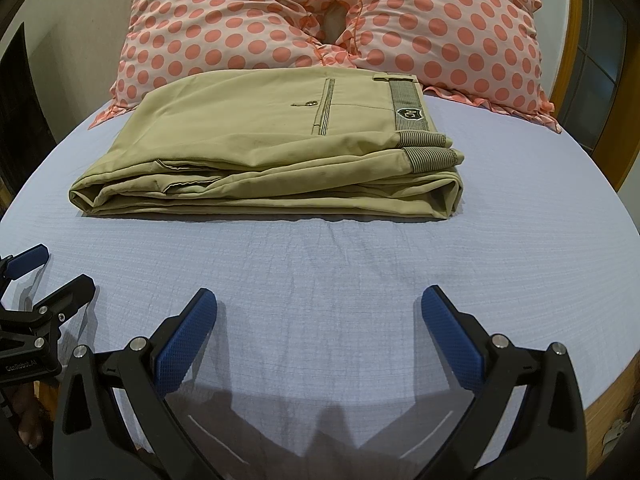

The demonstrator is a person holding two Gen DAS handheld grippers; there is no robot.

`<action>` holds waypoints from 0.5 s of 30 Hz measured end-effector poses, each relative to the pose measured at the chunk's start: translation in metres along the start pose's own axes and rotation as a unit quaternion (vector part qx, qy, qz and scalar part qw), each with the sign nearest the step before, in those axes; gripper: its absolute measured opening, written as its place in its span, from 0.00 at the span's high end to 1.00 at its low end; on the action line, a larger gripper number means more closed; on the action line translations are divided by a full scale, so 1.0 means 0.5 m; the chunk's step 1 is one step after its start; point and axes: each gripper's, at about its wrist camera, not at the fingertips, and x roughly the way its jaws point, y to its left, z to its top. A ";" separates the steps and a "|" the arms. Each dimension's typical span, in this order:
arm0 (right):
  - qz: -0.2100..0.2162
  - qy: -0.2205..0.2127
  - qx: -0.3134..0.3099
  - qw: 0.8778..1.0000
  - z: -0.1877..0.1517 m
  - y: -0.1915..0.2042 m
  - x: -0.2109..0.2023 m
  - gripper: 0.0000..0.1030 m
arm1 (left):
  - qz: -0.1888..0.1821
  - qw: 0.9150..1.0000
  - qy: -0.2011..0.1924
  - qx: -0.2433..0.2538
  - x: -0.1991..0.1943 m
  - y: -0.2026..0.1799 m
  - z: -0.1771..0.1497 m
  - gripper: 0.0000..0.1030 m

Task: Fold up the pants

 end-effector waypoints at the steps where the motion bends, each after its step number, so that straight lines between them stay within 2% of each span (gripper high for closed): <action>1: 0.000 0.000 0.000 1.000 -0.001 0.000 0.000 0.01 | 0.000 1.000 0.000 0.000 0.000 0.000 0.000 0.02; 15: 0.001 0.000 -0.001 1.000 0.000 -0.002 0.000 0.01 | 0.001 1.000 0.008 -0.003 0.000 0.000 0.004 0.02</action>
